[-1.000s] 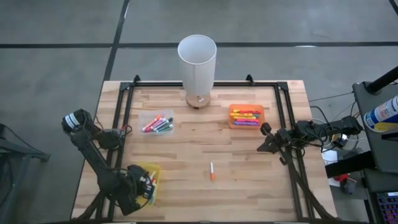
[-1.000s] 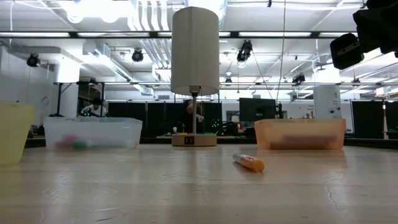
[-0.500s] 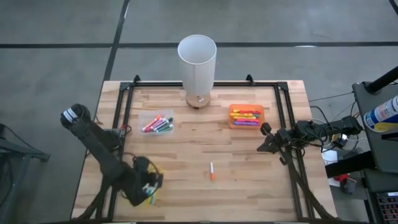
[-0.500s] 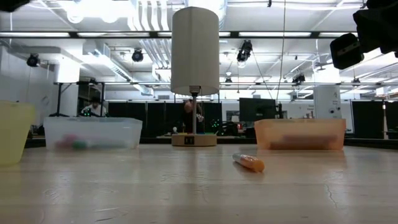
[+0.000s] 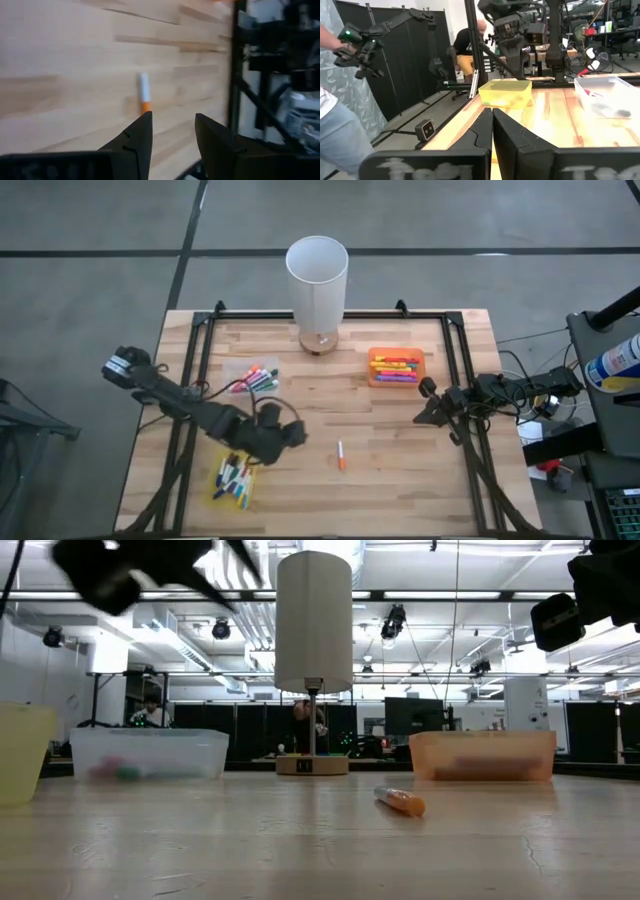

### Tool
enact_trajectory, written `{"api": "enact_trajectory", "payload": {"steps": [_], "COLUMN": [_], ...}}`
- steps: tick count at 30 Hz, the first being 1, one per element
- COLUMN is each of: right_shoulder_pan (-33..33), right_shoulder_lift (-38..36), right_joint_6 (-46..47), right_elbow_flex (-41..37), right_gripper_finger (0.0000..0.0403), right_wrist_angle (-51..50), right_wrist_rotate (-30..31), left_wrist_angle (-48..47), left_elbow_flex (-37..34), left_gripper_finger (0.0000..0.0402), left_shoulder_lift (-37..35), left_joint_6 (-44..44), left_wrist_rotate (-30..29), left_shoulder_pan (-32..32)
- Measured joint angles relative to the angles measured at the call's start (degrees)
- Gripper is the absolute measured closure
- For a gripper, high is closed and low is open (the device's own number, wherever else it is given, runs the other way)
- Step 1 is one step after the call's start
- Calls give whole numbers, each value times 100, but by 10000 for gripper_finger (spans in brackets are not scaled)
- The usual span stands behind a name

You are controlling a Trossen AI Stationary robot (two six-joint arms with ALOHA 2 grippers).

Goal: Pick & Place Markers
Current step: Put the small orange highlighter pen into the yellow bin

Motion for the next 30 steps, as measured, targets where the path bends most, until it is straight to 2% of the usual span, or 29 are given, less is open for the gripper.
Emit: {"api": "enact_trajectory", "payload": {"steps": [9, 13, 16, 22, 25, 30], "right_shoulder_pan": [1, 0, -2, 0, -2, 1], "right_shoulder_lift": [0, 0, -2, 0, 0, 0], "right_joint_6": [0, -1, 0, 0, 0, 0], "right_elbow_flex": [0, 0, 0, 0, -1, 1], "right_gripper_finger": [394, 394, 394, 394, 394, 394], "right_wrist_angle": [0, 0, 0, -2, -2, 0], "right_wrist_rotate": [-2, -1, 0, 0, 0, 0], "left_wrist_angle": [1650, 1752, 1249, -864, -940, -714], "left_elbow_flex": [537, 1201, 1751, 2580, 2707, 2855], "left_gripper_finger": [262, 262, 262, 262, 262, 262], "left_shoulder_lift": [1005, 1649, 2065, 2761, 3043, 3407], "left_joint_6": [1293, 1771, 2046, 2276, 2576, 2592], "left_wrist_rotate": [1126, 1551, 1914, 2165, 2158, 2272], "left_shoulder_pan": [1040, 1227, 1275, 1271, 1298, 1310]}}
